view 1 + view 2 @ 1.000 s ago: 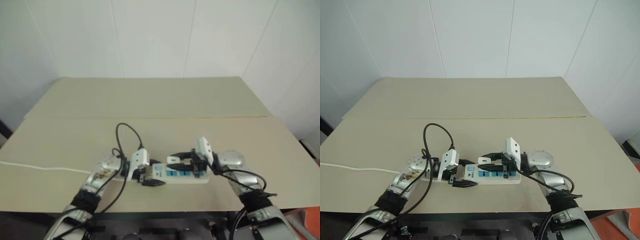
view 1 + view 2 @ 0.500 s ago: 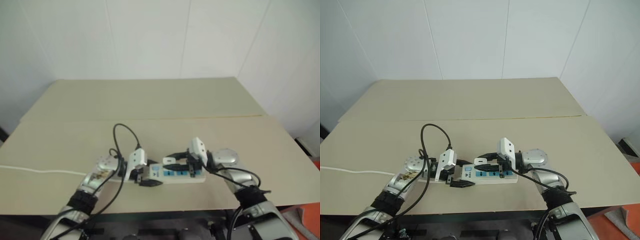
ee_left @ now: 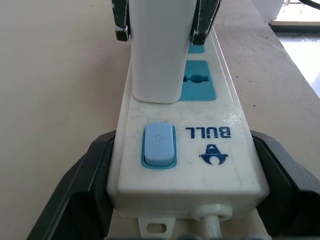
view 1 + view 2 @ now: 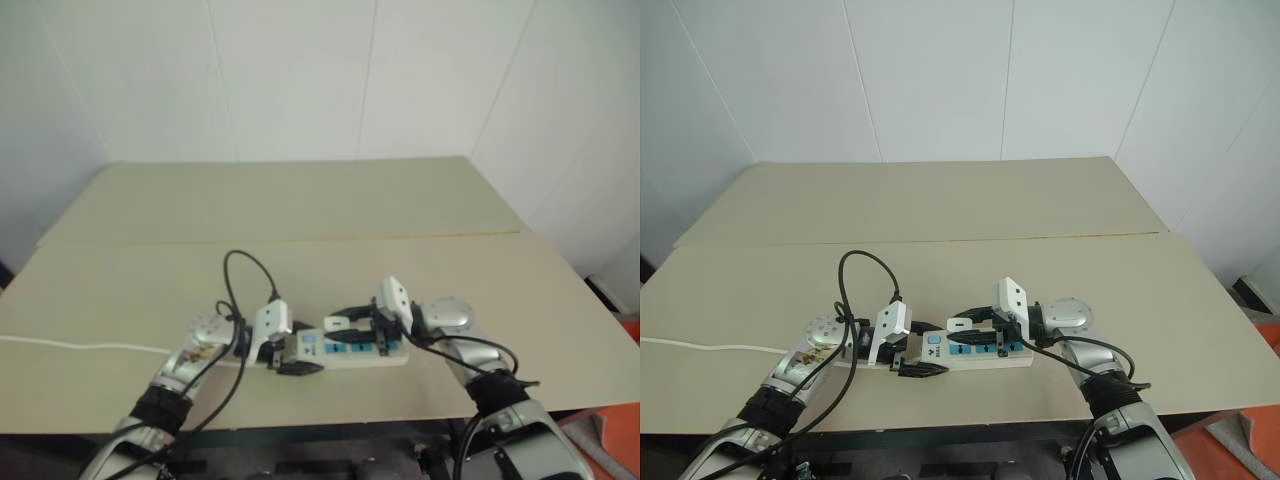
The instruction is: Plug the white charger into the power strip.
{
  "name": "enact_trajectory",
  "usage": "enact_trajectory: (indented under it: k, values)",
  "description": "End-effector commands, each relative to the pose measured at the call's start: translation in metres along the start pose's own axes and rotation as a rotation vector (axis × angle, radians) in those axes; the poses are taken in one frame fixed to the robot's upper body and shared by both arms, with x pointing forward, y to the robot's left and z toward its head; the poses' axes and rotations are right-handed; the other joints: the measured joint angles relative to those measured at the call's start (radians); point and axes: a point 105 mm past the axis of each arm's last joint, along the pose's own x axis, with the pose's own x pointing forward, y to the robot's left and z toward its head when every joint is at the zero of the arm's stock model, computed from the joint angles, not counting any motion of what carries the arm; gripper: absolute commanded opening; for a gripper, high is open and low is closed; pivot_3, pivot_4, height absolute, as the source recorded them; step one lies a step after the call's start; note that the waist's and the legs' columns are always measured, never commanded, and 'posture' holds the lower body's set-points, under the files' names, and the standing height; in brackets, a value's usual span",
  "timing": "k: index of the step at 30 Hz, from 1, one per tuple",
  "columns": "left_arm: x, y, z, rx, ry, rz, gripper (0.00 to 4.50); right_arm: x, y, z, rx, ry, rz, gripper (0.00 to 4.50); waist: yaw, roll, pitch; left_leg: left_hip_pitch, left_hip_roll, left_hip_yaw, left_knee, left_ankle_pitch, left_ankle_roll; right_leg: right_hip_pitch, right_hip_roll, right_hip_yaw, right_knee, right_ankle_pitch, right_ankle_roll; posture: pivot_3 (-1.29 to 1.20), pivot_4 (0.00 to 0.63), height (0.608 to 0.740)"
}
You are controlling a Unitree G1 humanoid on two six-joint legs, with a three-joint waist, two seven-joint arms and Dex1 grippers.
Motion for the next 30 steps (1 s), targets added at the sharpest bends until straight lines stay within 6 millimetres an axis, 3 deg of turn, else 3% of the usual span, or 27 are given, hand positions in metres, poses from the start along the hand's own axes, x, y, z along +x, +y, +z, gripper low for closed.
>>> enact_trajectory:
  k: [1,15,25,30]
  values:
    - [-0.015,-0.004,-0.021,-0.052,0.086,0.013,3.29,-0.032,0.02,-0.057,0.166,0.226,0.004,1.16,0.001,0.0,0.0,0.0,0.0,0.0,0.0,0.0,0.0,0.0,0.0,0.0,0.0,0.0,0.0,0.0,0.15,0.74]
    - [-0.012,-0.004,-0.019,-0.053,0.083,0.008,3.29,0.0,0.016,-0.044,0.168,0.174,0.024,1.16,-0.002,0.0,0.0,0.0,0.0,0.0,-0.001,0.0,-0.001,0.0,0.0,0.0,0.0,-0.001,-0.001,0.0,0.15,0.74]
    - [-0.009,-0.004,-0.018,-0.047,0.08,0.001,3.29,0.003,0.017,-0.043,0.184,0.175,0.027,4.49,-0.005,-0.003,-0.002,0.0,0.001,0.0,-0.001,0.0,-0.001,-0.001,0.0,0.0,0.0,-0.002,0.0,0.0,0.15,0.74]
    - [-0.009,-0.004,-0.018,-0.047,0.078,0.002,3.29,-0.001,0.012,-0.034,0.192,0.16,0.033,4.49,-0.005,-0.003,-0.002,0.0,0.001,0.0,-0.001,0.0,-0.001,-0.001,0.001,0.0,0.0,-0.002,0.0,0.0,0.15,0.74]
